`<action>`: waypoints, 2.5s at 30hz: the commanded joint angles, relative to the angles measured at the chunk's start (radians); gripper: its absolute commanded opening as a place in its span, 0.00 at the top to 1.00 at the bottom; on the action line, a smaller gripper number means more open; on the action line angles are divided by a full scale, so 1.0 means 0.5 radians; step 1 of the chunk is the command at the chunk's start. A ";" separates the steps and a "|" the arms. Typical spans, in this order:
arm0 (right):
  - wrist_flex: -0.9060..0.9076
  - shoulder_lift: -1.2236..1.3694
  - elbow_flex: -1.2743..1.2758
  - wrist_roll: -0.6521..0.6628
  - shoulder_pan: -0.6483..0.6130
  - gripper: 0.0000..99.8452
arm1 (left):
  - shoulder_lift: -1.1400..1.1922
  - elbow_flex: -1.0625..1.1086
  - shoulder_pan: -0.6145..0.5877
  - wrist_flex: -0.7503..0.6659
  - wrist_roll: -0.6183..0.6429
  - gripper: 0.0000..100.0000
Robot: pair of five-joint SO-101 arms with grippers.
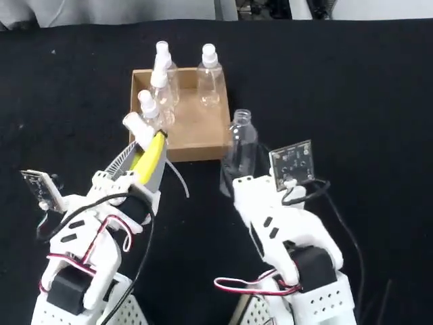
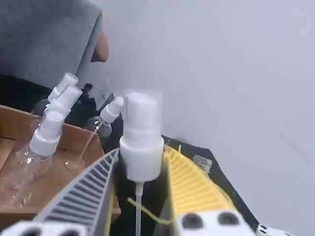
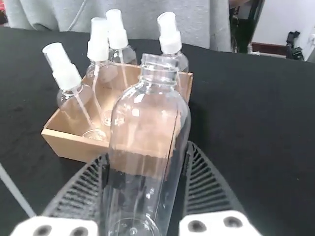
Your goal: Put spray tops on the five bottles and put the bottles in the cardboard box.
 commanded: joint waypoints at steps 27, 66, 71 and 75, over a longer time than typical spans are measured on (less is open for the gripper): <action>-0.304 -0.041 0.253 0.233 -0.393 0.98 | -0.018 -0.400 -0.514 -0.052 0.522 0.97; -0.770 -0.041 0.523 0.724 -0.758 0.98 | -0.021 -0.305 -0.904 -0.049 0.829 0.97; -0.770 -0.041 0.514 0.724 -0.758 0.98 | -0.021 -0.287 -0.904 -0.049 0.829 0.97; -0.770 -0.041 0.511 0.724 -0.758 0.98 | -0.018 -0.244 -0.904 -0.052 0.825 0.97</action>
